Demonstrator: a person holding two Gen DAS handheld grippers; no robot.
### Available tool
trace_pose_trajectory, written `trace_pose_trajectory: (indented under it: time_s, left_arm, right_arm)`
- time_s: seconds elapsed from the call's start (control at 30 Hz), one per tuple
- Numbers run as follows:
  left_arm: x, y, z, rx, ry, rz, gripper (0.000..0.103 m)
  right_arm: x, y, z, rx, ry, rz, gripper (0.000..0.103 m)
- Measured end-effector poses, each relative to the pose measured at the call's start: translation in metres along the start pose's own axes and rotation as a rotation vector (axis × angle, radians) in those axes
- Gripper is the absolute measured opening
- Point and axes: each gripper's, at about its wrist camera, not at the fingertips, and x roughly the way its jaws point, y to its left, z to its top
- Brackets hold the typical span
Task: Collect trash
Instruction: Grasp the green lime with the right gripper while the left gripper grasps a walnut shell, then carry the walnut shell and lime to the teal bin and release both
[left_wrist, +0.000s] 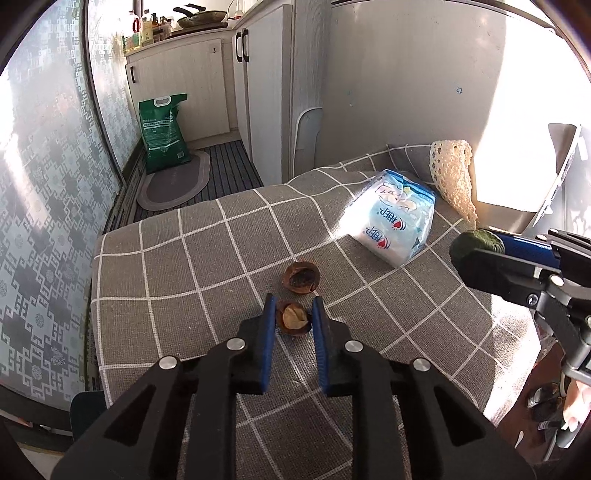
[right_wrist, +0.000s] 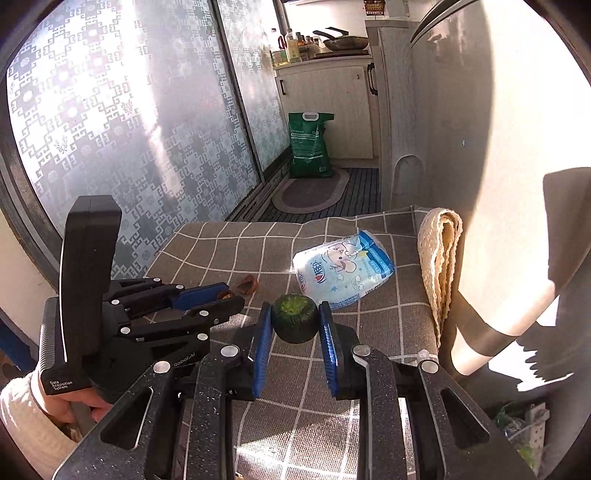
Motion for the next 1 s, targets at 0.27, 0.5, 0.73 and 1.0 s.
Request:
trace_pose_trajectory:
  time_s: [0.27, 0.5, 0.73, 1.0]
  left_arm:
    - [-0.023, 0.021, -0.001, -0.053, -0.029, 0.003, 0.021]
    - [-0.050, 0.050, -0.007, -0.103, -0.056, 0.003, 0.021]
    - [-0.065, 0.080, -0.018, -0.120, -0.049, 0.028, 0.021]
    - [-0.073, 0.112, -0.043, -0.109, -0.007, 0.074, 0.021]
  right_arm:
    - [0.005, 0.009, -0.001, -0.014, 0.020, 0.001, 0.025]
    - [0.018, 0.025, -0.003, -0.031, 0.047, 0.009, 0.025]
    - [0.027, 0.054, 0.008, -0.061, 0.038, 0.042, 0.025]
    - [0.040, 0.092, 0.019, -0.091, 0.036, 0.089, 0.025]
